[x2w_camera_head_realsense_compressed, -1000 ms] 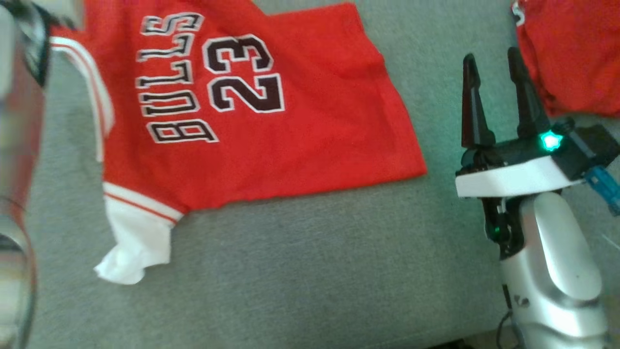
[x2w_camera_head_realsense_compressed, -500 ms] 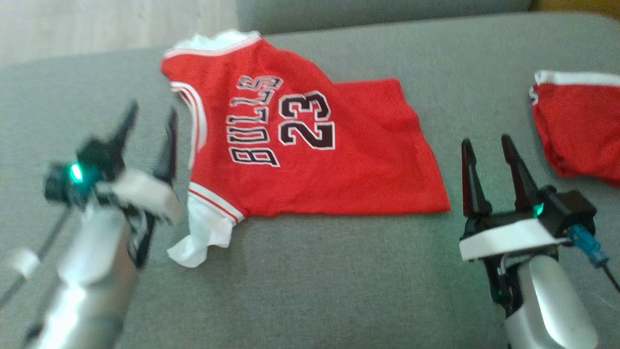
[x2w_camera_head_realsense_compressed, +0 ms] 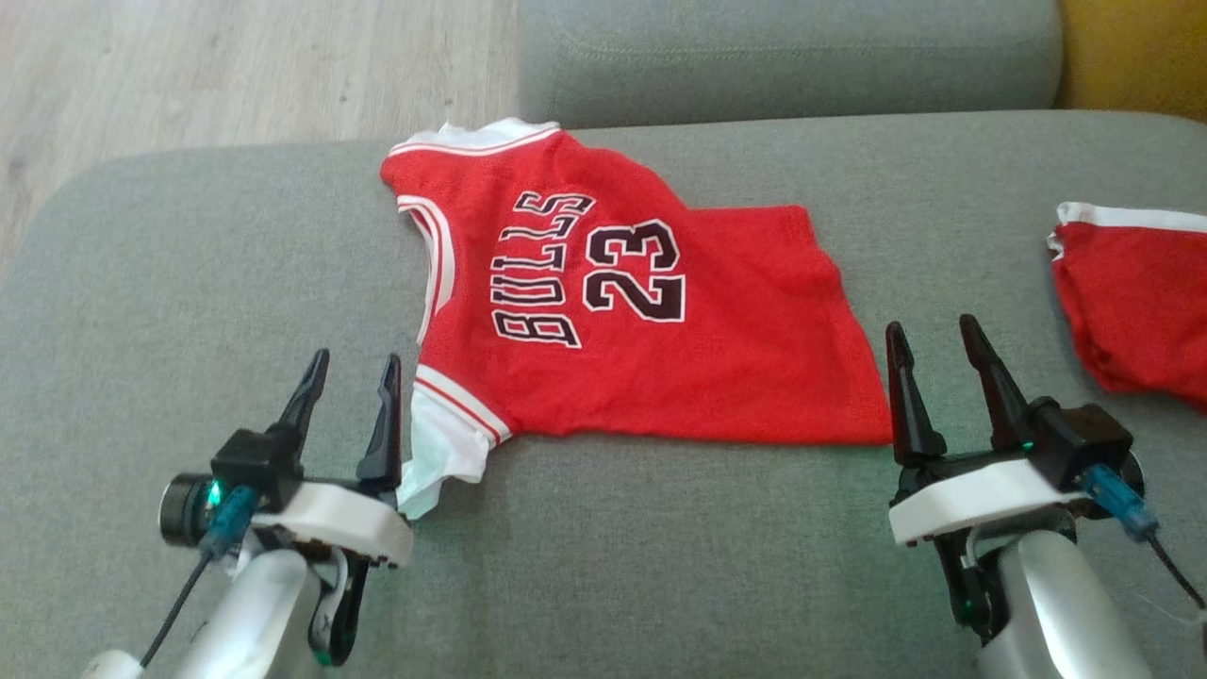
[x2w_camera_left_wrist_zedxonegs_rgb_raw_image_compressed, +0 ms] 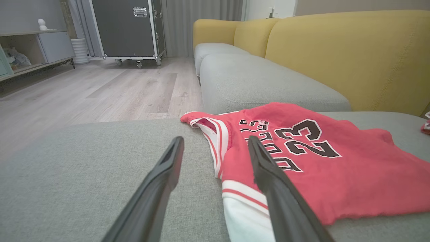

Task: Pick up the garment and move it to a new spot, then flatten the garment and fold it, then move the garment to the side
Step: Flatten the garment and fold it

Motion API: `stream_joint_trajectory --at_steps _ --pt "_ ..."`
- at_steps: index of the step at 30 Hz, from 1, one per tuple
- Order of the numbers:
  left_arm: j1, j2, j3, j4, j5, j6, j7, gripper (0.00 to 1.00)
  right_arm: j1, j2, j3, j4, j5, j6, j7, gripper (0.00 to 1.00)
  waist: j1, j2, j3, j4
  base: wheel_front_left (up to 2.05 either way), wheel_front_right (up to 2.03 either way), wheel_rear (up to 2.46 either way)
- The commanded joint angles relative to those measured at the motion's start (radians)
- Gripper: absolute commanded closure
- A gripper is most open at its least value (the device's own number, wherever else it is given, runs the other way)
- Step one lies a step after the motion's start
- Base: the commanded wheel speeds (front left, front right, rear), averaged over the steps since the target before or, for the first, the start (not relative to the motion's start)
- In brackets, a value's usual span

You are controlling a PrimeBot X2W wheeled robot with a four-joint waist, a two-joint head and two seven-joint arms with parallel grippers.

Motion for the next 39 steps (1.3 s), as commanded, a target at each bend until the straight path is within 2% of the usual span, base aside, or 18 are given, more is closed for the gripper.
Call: stream_joint_trajectory --at_steps 1,11,19,26,27,28,32,39 --pt "-0.037 0.013 0.047 -0.051 0.004 0.011 -0.008 0.0 -0.051 -0.002 0.013 -0.011 -0.012 -0.001 -0.011 0.0 0.0 -0.0001 0.021 0.011 0.0 0.0 0.0" --pt "-0.074 -0.014 0.031 -0.096 0.026 0.013 -0.008 0.0 -0.297 -0.002 -0.043 0.289 -0.076 -0.001 0.053 0.0 0.0 -0.0001 0.123 0.078 0.0 0.0 0.0" --pt "-0.118 -0.055 0.015 -0.085 0.044 0.003 -0.008 0.0 -0.492 -0.003 -0.167 0.576 -0.137 -0.001 0.11 0.0 0.0 -0.0001 0.181 0.149 0.0 0.0 0.0" --pt "-0.132 -0.074 0.024 -0.087 0.063 0.0 -0.008 0.0 -0.587 -0.015 -0.233 0.737 -0.247 -0.001 0.124 0.0 0.0 -0.0001 0.211 0.167 0.0 0.0 0.0" --pt "-0.133 -0.076 0.026 -0.087 0.066 0.0 -0.008 0.0 -0.597 -0.013 -0.236 0.753 -0.256 -0.001 0.121 0.62 0.0 -0.0001 0.214 0.166 0.0 0.0 0.0" --pt "-0.134 -0.078 0.027 -0.086 0.068 -0.001 -0.008 0.0 -0.606 -0.012 -0.239 0.764 -0.267 -0.001 0.111 1.0 0.0 -0.0001 0.217 0.164 0.0 0.0 0.0" --pt "-0.139 -0.082 0.034 -0.081 0.077 -0.005 -0.008 0.0 -0.633 -0.018 -0.265 0.784 -0.323 -0.001 0.067 1.0 0.0 -0.0001 0.219 0.151 0.0 0.0 0.0" --pt "-0.141 -0.084 0.05 -0.077 0.091 -0.014 -0.008 0.0 -0.641 -0.099 -0.394 0.759 -0.432 -0.001 0.039 1.0 0.0 -0.0001 0.206 0.122 0.0 0.0 0.0"
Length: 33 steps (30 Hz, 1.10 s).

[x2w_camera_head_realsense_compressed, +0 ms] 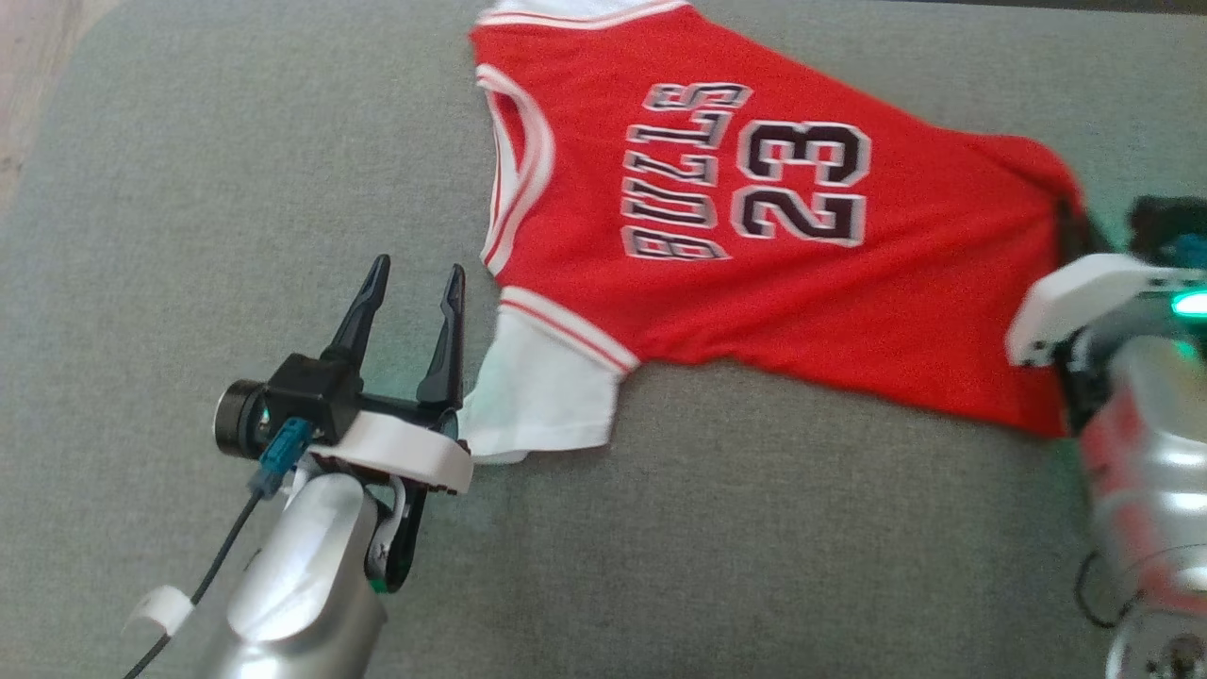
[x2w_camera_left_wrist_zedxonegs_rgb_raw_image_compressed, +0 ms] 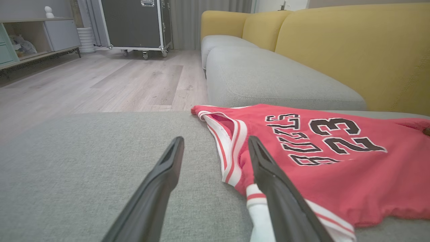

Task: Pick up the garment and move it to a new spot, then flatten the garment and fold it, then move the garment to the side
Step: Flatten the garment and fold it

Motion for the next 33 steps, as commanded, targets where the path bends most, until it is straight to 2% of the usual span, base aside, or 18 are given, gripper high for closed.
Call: stream_joint_trajectory --at_steps 1,7,8,15,19,21,24,27,30,33 --pt "-0.034 0.011 0.042 -0.024 0.013 -0.007 -0.008 0.0 -0.026 -0.026 -0.027 -0.043 -0.031 -0.001 -0.012 1.0 -0.0001 0.0 -0.006 -0.008 0.0 0.0 0.0" --pt "-0.031 0.004 0.054 -0.02 0.022 -0.013 -0.008 0.0 -0.001 -0.045 -0.153 -0.068 -0.129 -0.001 0.007 1.0 -0.0001 0.0 -0.021 -0.026 0.0 0.0 0.0" --pt "-0.028 0.005 0.06 -0.018 0.024 -0.015 -0.008 0.0 0.005 -0.03 -0.183 -0.08 -0.159 -0.001 0.003 0.0 -0.0001 0.0 -0.027 -0.034 0.0 0.0 0.0" --pt "-0.02 0.011 0.079 -0.011 0.029 -0.02 -0.008 0.0 -0.002 0.033 -0.228 -0.114 -0.205 -0.001 -0.043 0.0 -0.0001 0.0 -0.055 -0.066 0.0 0.0 0.0" --pt "-0.01 0.014 0.097 -0.008 0.024 -0.023 -0.008 0.0 -0.004 0.071 -0.176 -0.163 -0.157 -0.001 -0.061 0.0 -0.0001 0.0 -0.08 -0.1 0.0 0.0 0.0" --pt "-0.004 0.013 0.106 -0.005 0.016 -0.028 -0.008 0.0 0.021 0.08 -0.106 -0.236 -0.088 -0.001 -0.061 0.0 -0.0001 0.0 -0.093 -0.12 0.0 0.0 0.0" --pt "0.005 0.011 0.117 0.002 0.007 -0.035 -0.008 0.0 0.104 0.082 0.071 -0.335 0.107 -0.001 -0.062 0.0 -0.0001 0.0 -0.113 -0.147 0.0 0.0 0.0" --pt "0.016 0.01 0.128 0.009 0.0 -0.038 -0.008 0.0 0.234 0.082 0.199 -0.472 0.258 -0.001 -0.062 0.0 -0.0001 0.0 -0.131 -0.176 0.0 0.0 0.0" --pt "0.028 0.011 0.139 0.016 -0.009 -0.04 -0.008 0.0 0.363 0.082 0.276 -0.591 0.346 -0.001 -0.062 0.0 -0.0001 0.0 -0.141 -0.204 0.0 0.0 0.0" --pt "0.032 0.015 0.152 0.02 -0.016 -0.04 -0.008 0.0 0.45 0.083 0.311 -0.688 0.396 -0.001 -0.062 0.0 -0.0001 0.0 -0.137 -0.232 0.0 0.0 0.0"
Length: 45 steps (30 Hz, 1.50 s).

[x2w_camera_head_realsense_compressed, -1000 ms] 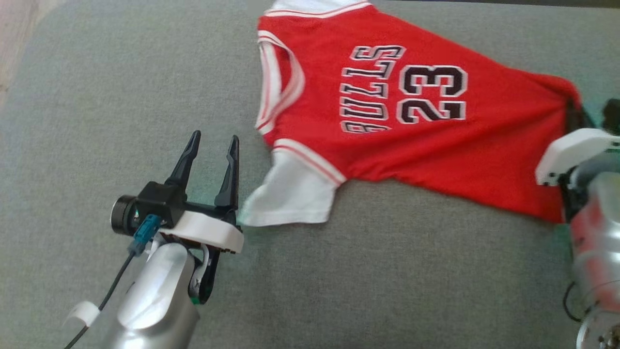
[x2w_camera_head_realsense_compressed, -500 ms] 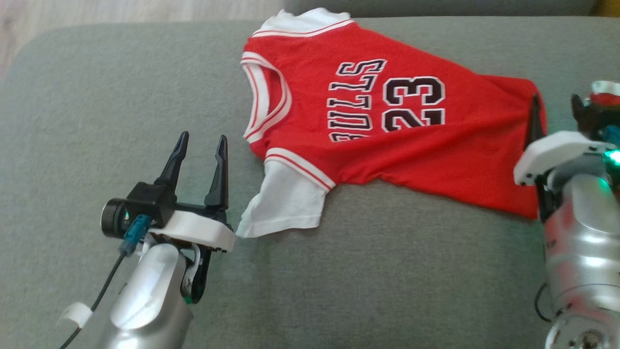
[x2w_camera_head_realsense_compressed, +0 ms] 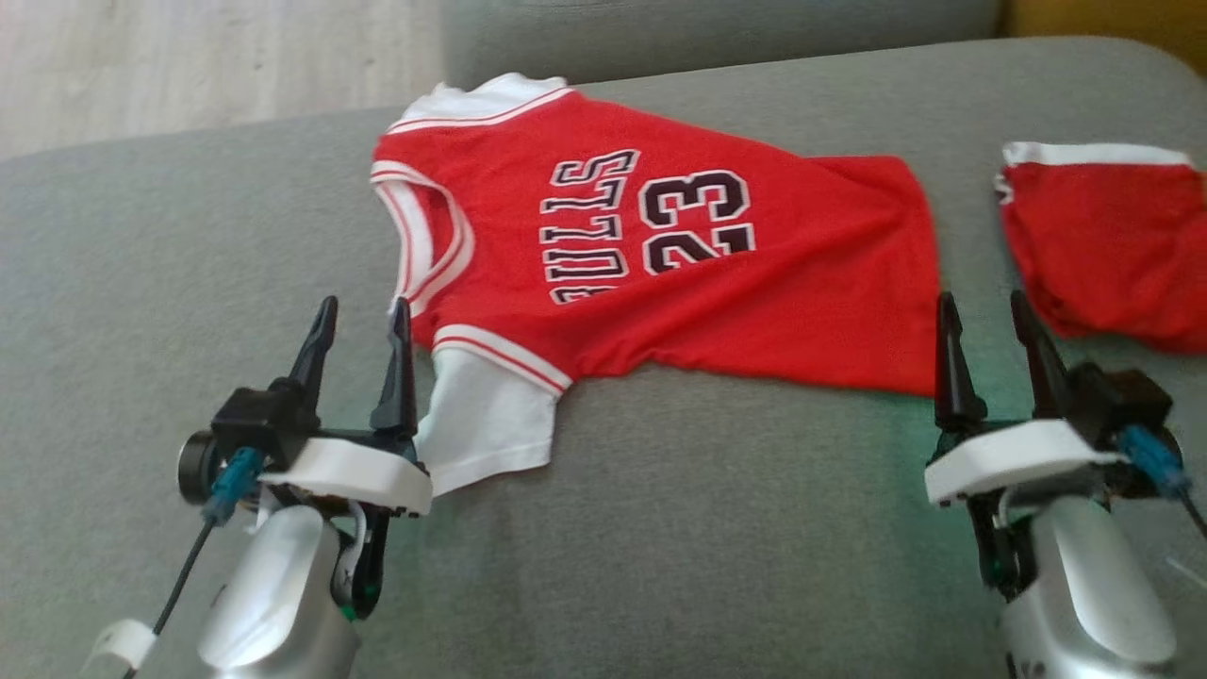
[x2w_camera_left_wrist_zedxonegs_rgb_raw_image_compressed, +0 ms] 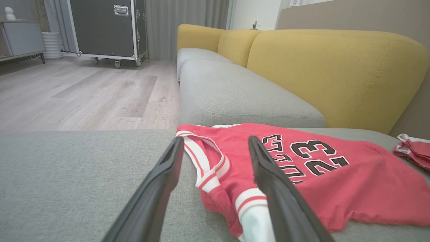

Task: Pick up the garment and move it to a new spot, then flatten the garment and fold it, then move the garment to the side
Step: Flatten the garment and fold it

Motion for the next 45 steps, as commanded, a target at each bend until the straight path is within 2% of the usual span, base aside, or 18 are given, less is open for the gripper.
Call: stream_joint_trajectory --at_steps 1,5,14,24,25,26,27,28,35,41,45 --pt "-0.023 0.025 0.04 -0.022 -0.005 0.002 -0.008 0.0 -0.04 0.004 0.029 -0.063 0.012 -0.001 -0.011 0.0 0.0002 0.0 0.003 -0.022 0.0 0.0 0.0" --pt "-0.041 0.034 0.043 0.001 -0.012 0.0 0.005 0.0 -0.007 0.004 0.041 -0.122 0.031 -0.001 -0.011 0.0 0.0002 0.0 0.018 -0.047 0.0 0.0 0.0" --pt "-0.152 0.073 0.05 0.139 -0.036 0.009 0.18 0.0 -0.013 0.004 0.055 -0.159 0.039 -0.001 -0.011 0.0 0.0002 0.0 0.076 -0.083 0.0 0.0 0.0" --pt "-0.233 0.098 0.038 0.246 -0.054 -0.018 0.277 0.0 -0.024 0.004 0.058 -0.165 0.047 -0.001 -0.011 0.0 0.0002 0.0 0.122 -0.114 0.0 0.0 0.0" --pt "-0.235 0.097 0.036 0.256 -0.06 -0.023 0.289 0.17 -0.024 0.004 0.058 -0.167 0.048 -0.001 -0.011 0.0 0.0002 0.0 0.123 -0.116 0.0 0.0 0.0" --pt "-0.237 0.095 0.034 0.265 -0.065 -0.029 0.3 0.59 -0.025 0.004 0.058 -0.168 0.048 -0.001 -0.011 0.0 0.0002 0.0 0.124 -0.117 0.0 0.0 0.0" --pt "-0.237 0.095 0.034 0.265 -0.065 -0.029 0.3 0.59 -0.025 0.004 0.058 -0.168 0.048 -0.001 -0.011 0.0 0.0002 0.0 0.124 -0.117 0.0 0.0 0.0" --pt "-0.24 0.093 0.032 0.27 -0.069 -0.036 0.307 1.0 -0.026 0.004 0.059 -0.169 0.048 -0.001 -0.011 0.0 0.0002 0.0 0.124 -0.119 0.0 0.0 0.0" --pt "-0.284 0.115 0.028 0.271 -0.061 -0.04 0.256 1.0 -0.039 0.004 0.066 -0.172 0.053 -0.001 -0.011 0.0 0.0002 0.0 0.13 -0.121 0.0 0.0 0.0" --pt "-0.375 0.177 0.031 0.259 -0.024 -0.023 0.192 1.0 -0.046 0.004 0.078 -0.173 0.056 -0.001 -0.011 0.0 0.0002 0.0 0.135 -0.119 0.0 0.0 0.0" --pt "-0.437 0.224 0.017 0.262 0.008 -0.017 0.204 1.0 -0.049 0.004 0.086 -0.174 0.059 -0.001 -0.011 0.0 0.0002 0.0 0.14 -0.12 0.0 0.0 0.0"
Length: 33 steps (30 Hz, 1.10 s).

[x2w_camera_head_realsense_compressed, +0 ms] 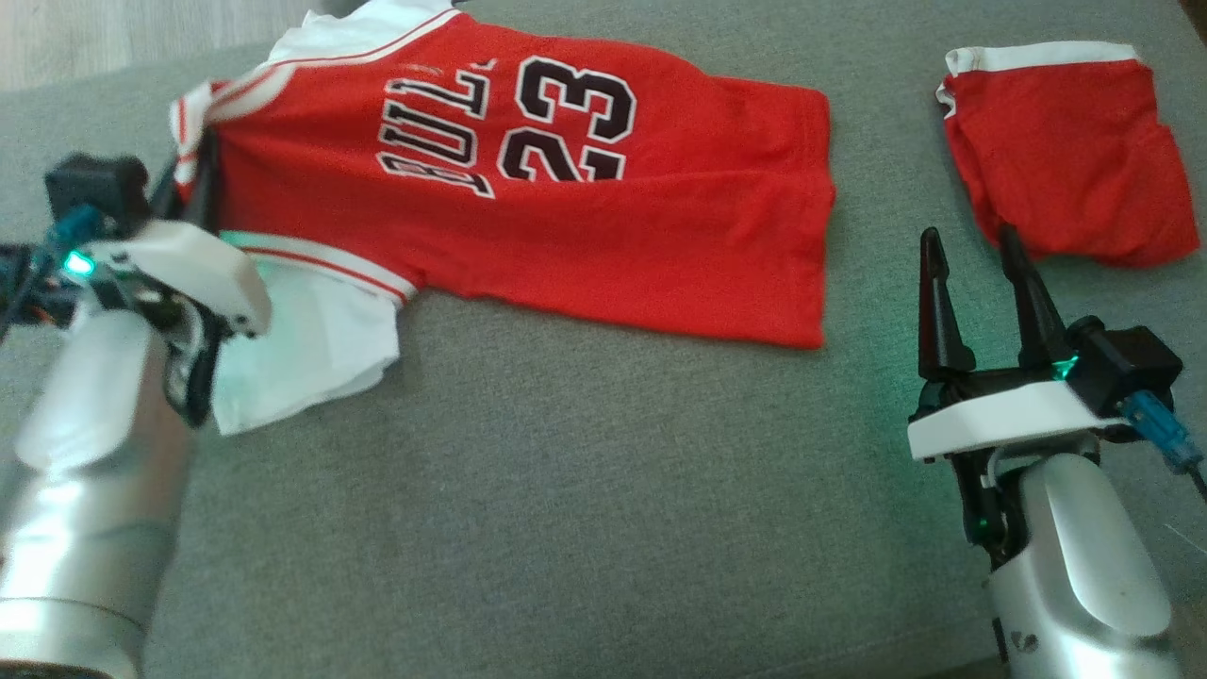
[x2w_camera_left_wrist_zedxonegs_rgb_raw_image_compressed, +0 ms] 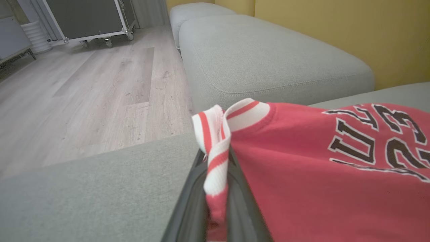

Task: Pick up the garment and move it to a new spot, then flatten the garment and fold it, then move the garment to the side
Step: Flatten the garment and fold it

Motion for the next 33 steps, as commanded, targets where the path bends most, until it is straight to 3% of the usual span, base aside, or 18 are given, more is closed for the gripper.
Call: stream_joint_trajectory --at_steps 1,7,8,9,15,20,25,33 --pt "-0.054 0.064 0.018 -0.023 0.017 0.007 0.008 1.0 -0.029 0.0 0.027 -0.035 0.011 -0.001 -0.011 0.0 0.0 0.0 0.003 0.0 0.0 0.0 0.0" --pt "-0.125 0.113 -0.049 0.02 0.07 -0.032 0.067 1.0 -0.041 0.0 0.04 -0.04 0.019 -0.001 -0.011 0.0 0.0 0.0 0.027 -0.004 0.0 0.0 0.0" --pt "-0.134 0.117 -0.061 0.03 0.077 -0.039 0.075 0.6 -0.043 0.0 0.041 -0.041 0.021 -0.001 -0.011 0.0 0.0 0.0 0.032 -0.005 0.0 0.0 0.0" --pt "-0.142 0.122 -0.073 0.042 0.084 -0.044 0.081 0.0 -0.044 0.0 0.043 -0.041 0.023 -0.001 -0.011 0.0 0.0 0.0 0.035 -0.004 0.0 0.0 0.0" --pt "-0.169 0.134 -0.074 0.09 0.09 -0.025 0.022 0.0 -0.046 0.0 0.044 -0.04 0.027 -0.001 -0.011 0.0 0.0 0.0 0.038 0.002 0.0 0.0 0.0" --pt "-0.136 0.112 -0.057 0.107 0.064 -0.01 -0.073 0.0 -0.04 0.0 0.038 -0.038 0.023 -0.001 -0.011 0.0 0.0 0.0 0.007 0.026 0.0 0.0 0.0" --pt "-0.04 0.043 -0.022 0.063 0.008 0.005 -0.187 0.0 -0.021 0.0 0.027 -0.044 0.008 -0.001 -0.011 0.0 0.0 0.0 -0.057 0.075 0.0 0.0 0.0" --pt "0.165 -0.05 0.033 -0.132 -0.024 0.04 -0.211 0.0 0.021 0.0 0.019 -0.048 -0.024 -0.001 -0.011 0.0 0.0 0.0 -0.13 0.145 0.0 0.0 0.0"
